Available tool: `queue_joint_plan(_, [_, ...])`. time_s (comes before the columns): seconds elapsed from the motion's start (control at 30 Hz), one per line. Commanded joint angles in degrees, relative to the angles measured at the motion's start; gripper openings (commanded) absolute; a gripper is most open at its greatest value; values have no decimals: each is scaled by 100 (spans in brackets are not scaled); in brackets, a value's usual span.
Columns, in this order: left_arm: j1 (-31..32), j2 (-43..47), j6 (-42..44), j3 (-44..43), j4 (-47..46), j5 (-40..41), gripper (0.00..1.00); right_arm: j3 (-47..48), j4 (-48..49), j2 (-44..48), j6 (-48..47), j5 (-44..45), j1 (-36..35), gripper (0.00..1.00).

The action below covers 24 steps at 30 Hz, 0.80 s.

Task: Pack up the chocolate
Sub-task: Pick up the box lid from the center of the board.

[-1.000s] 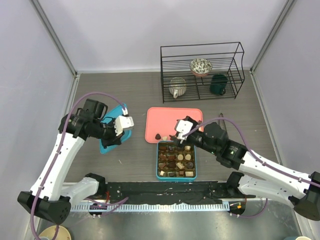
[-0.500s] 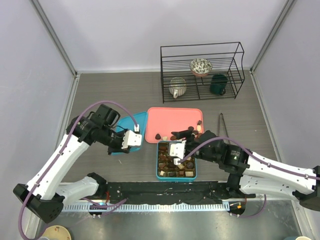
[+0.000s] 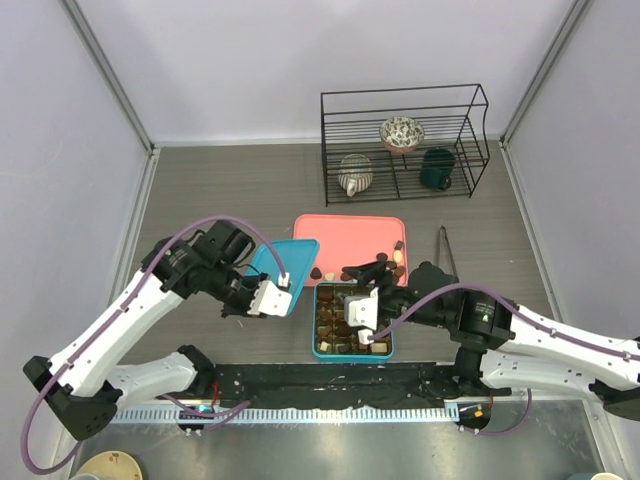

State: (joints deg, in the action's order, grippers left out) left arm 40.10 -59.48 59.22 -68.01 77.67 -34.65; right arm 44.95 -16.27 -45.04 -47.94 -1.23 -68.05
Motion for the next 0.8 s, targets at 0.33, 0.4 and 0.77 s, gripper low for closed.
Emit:
queue_joint_plan(0.33, [499,183,-226,-195,1752,-6,0,330,-263,-181,-118,-237,-454,65])
queue_joint_plan(0.4, [525,192,-288,-134,1743,-24,0,374,-227,-146,-241,-106,-481,65])
queue_joint_plan(0.77, [894,-169,-175,-248,1743,-15,0,436,-246,-682,-1831,544,-683,64])
